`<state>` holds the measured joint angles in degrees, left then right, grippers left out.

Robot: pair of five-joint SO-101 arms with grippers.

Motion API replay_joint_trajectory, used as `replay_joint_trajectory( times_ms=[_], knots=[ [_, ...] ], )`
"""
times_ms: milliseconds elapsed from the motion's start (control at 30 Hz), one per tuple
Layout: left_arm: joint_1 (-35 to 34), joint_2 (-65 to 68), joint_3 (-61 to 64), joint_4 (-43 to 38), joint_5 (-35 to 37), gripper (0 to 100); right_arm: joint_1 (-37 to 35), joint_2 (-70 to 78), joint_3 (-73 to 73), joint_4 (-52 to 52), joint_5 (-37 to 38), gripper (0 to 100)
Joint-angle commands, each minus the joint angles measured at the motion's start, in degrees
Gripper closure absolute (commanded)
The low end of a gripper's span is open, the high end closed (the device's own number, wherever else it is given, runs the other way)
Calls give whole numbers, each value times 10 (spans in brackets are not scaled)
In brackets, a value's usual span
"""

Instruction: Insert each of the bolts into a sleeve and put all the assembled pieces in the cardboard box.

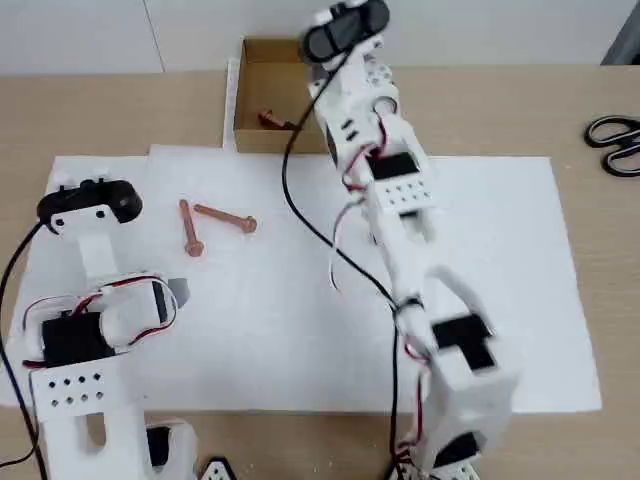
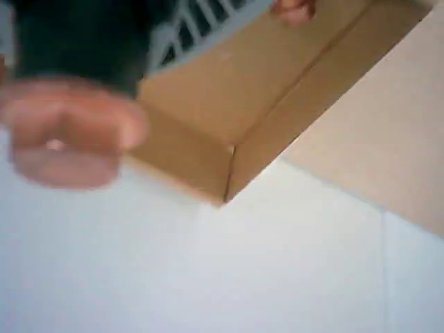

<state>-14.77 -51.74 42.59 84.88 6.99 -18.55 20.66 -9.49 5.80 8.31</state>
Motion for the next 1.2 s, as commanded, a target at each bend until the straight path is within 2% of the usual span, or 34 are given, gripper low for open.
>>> replay_joint_trajectory(
  times_ms=[0,133,367,800,1033,1167],
  knots=[
    [-3,-10,-14,-8,-4,775,10,93,-155,-17,5,991],
    [-3,-10,-7,-11,-4,775,13,202,-251,-16,4,991],
    [-3,-10,-6,-11,-4,775,13,323,-336,-16,4,991],
    [-3,-10,-6,-11,-4,775,13,392,-341,-17,4,988],
    [-3,-10,-6,-11,-4,775,13,398,-341,-12,4,827],
    [-3,-10,-6,-11,-4,775,13,393,-343,-12,5,804]
  ],
)
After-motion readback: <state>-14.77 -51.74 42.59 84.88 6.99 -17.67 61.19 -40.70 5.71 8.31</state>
